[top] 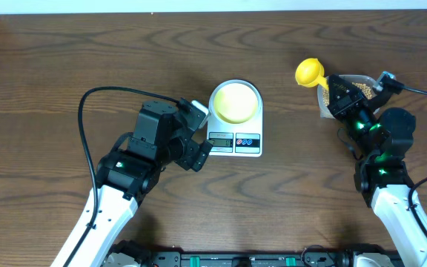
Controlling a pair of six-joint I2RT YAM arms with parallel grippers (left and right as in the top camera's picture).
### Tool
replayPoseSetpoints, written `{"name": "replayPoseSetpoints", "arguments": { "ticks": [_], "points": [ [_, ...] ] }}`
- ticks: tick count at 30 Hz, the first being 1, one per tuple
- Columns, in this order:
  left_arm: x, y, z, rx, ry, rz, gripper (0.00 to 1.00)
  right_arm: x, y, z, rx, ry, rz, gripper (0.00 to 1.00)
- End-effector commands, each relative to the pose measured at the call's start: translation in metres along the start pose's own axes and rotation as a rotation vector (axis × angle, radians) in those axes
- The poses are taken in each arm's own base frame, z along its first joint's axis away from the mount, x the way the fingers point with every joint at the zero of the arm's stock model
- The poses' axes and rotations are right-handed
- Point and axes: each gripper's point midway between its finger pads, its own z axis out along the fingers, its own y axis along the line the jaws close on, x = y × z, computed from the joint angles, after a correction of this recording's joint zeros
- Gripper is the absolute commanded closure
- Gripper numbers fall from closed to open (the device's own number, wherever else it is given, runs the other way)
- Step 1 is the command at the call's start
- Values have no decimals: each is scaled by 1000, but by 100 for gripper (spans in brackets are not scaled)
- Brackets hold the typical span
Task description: Scoop item into bowl and weigh 50g on scale
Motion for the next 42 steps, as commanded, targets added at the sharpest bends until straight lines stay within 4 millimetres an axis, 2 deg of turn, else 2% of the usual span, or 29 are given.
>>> {"name": "replayPoseSetpoints", "arguments": {
  "ticks": [1,9,19,29,37,42],
  "points": [
    [7,-2,4,16,14,6,12,-6,3,1,-4,-15,-27,99],
    [7,-2,4,16,14,6,12,-7,4,1,-8,-18,-38,99],
    [7,-2,4,16,14,6,12,-9,2,1,7,-31,-140,99],
    [7,-2,4,16,14,6,12,2,-16,0,75,16,-121,99],
    [7,-2,4,16,14,6,12,12,-33,-2,144,60,-175,99],
    [7,-2,4,16,14,6,12,14,-36,-2,153,74,-241,99]
  ]
}}
